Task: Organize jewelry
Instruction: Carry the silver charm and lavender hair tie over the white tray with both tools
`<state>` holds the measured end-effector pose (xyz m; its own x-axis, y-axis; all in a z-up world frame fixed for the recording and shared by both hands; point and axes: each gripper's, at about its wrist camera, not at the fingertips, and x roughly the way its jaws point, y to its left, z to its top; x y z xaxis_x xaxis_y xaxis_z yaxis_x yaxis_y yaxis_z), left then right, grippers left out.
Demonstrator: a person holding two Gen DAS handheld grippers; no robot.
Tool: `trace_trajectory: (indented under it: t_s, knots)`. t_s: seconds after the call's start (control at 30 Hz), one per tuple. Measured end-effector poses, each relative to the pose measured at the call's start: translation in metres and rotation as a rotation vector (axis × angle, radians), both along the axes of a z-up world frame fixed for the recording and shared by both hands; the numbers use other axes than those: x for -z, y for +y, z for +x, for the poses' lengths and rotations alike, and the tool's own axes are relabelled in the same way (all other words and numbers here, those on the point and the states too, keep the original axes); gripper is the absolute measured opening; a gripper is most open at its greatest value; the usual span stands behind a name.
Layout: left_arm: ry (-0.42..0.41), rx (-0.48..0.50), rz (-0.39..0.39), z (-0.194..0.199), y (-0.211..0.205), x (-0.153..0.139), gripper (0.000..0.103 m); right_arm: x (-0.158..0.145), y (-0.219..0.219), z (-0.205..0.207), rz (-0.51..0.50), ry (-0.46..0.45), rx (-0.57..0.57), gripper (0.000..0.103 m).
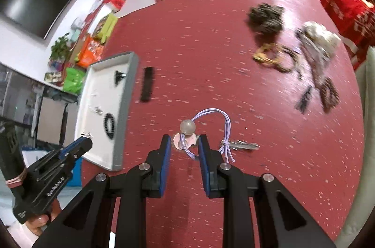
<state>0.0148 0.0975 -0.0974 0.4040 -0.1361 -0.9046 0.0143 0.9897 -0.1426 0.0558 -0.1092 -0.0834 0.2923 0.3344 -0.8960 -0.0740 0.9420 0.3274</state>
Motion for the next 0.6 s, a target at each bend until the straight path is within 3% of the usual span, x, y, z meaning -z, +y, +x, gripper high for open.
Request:
trace_trajectory:
  t_s: [0.6]
  knots:
    - [-0.008,-0.209,0.060,0.006,0.123,0.020,0.013,-0.017,0.152,0.054,0.062,-0.035,-0.263,0.025]
